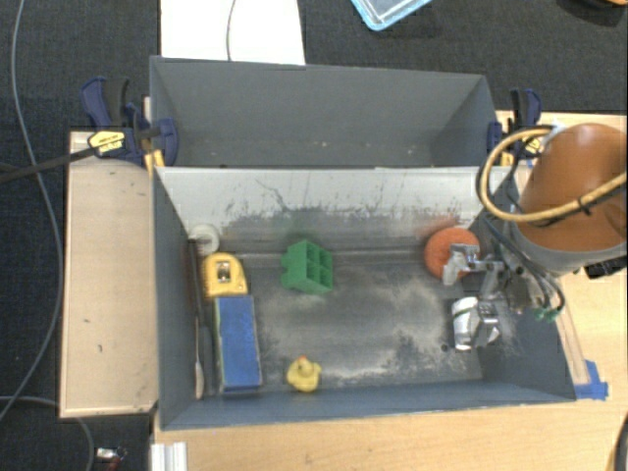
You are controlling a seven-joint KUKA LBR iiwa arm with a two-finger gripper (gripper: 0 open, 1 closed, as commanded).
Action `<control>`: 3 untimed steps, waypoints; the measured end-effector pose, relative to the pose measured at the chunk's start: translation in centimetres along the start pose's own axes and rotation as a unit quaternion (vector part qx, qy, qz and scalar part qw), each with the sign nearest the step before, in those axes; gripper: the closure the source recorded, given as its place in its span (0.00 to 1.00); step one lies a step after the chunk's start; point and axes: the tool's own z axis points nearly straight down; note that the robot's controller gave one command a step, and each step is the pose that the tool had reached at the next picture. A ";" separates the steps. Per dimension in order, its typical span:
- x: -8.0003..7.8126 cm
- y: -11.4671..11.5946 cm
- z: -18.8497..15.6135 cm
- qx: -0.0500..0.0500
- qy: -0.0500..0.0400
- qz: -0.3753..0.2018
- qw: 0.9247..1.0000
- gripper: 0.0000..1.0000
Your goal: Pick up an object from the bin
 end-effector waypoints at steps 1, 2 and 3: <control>-0.2 0.0 -0.4 0.001 -0.004 -0.002 1.000 0.00; -1.4 -4.2 6.3 0.001 -0.006 -0.075 0.997 0.00; -3.2 -7.1 8.1 0.003 -0.010 -0.167 0.986 0.00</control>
Offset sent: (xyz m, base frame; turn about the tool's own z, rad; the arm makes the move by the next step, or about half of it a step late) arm 0.0190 -0.0734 -0.1165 -0.2555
